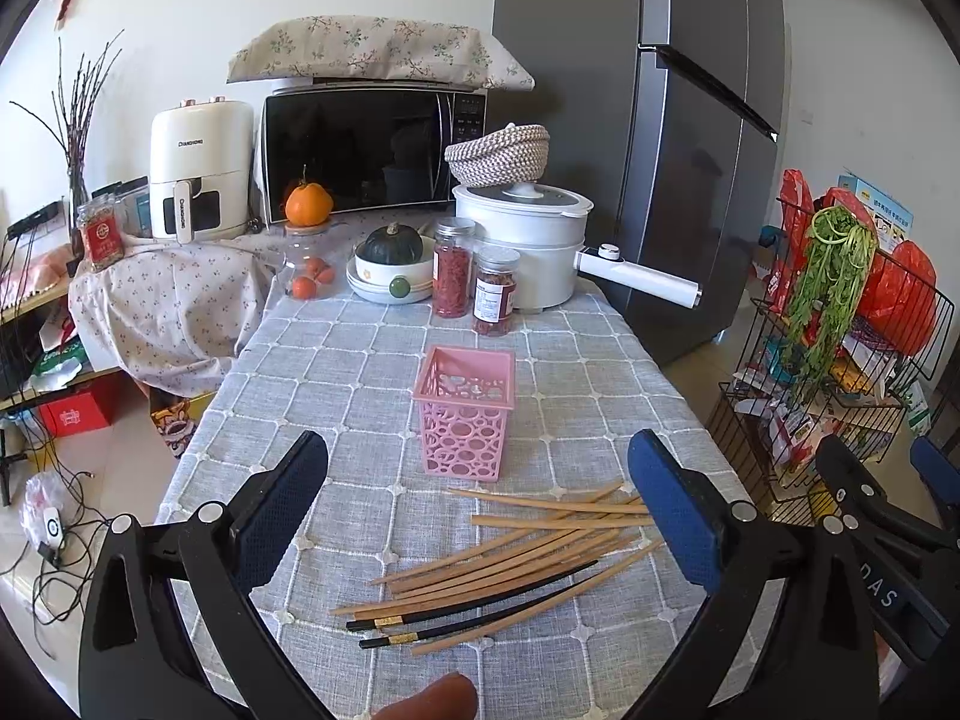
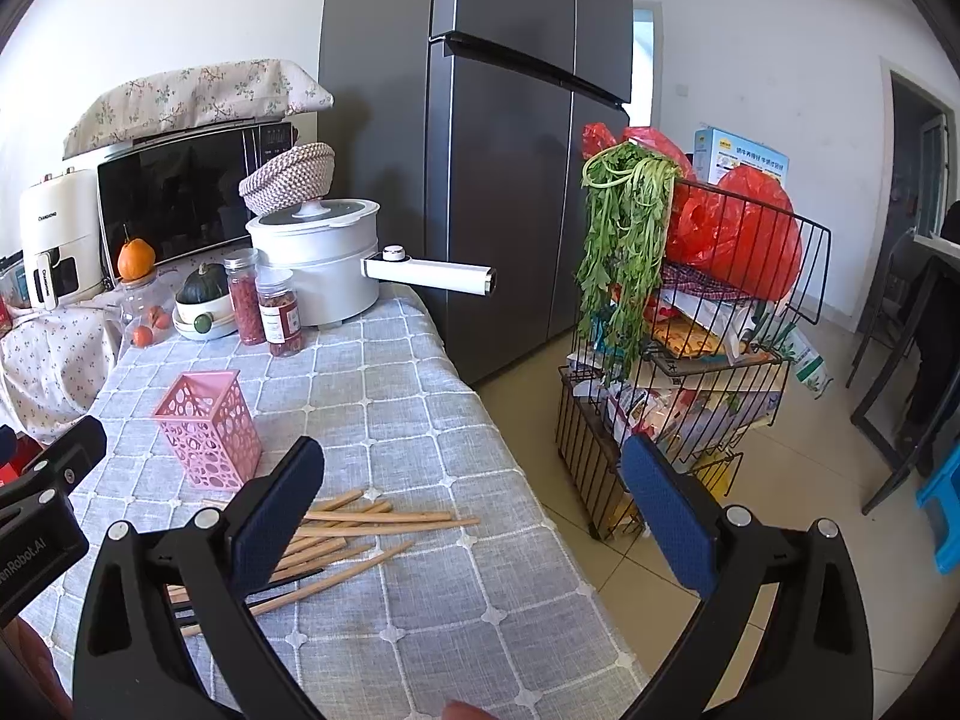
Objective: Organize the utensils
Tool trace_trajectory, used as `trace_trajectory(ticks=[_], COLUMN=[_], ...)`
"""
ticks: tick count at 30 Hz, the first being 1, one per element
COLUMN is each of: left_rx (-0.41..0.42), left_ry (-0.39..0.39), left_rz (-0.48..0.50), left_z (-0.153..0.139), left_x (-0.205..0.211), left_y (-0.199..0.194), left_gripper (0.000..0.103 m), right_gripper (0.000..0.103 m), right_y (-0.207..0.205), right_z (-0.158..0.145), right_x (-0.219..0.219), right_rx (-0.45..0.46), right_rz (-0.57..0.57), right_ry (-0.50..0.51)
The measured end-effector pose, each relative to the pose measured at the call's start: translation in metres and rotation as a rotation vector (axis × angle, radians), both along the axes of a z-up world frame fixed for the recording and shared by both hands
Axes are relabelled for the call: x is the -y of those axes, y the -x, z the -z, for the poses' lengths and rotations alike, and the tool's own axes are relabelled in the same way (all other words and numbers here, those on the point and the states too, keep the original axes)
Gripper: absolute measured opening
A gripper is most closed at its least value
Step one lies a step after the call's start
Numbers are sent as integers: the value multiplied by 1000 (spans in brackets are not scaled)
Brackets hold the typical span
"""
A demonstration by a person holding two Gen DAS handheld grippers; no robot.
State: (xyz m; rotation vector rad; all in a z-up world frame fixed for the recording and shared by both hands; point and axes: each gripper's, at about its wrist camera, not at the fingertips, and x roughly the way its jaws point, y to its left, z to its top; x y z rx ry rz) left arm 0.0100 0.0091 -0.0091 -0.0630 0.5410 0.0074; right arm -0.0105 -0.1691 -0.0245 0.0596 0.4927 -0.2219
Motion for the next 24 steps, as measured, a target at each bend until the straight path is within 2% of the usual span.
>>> trace_trajectory(ticks=[24], left_rx=[-11], left_ry=[8], left_rz=[3], left_z=[2], left_x=[-2], left_y=[-1], left_gripper=[96], right_gripper=[97], right_y=[0], right_z=[3], right_x=[-2], right_rx=[-6], right_rz=[4], right_ry=[0])
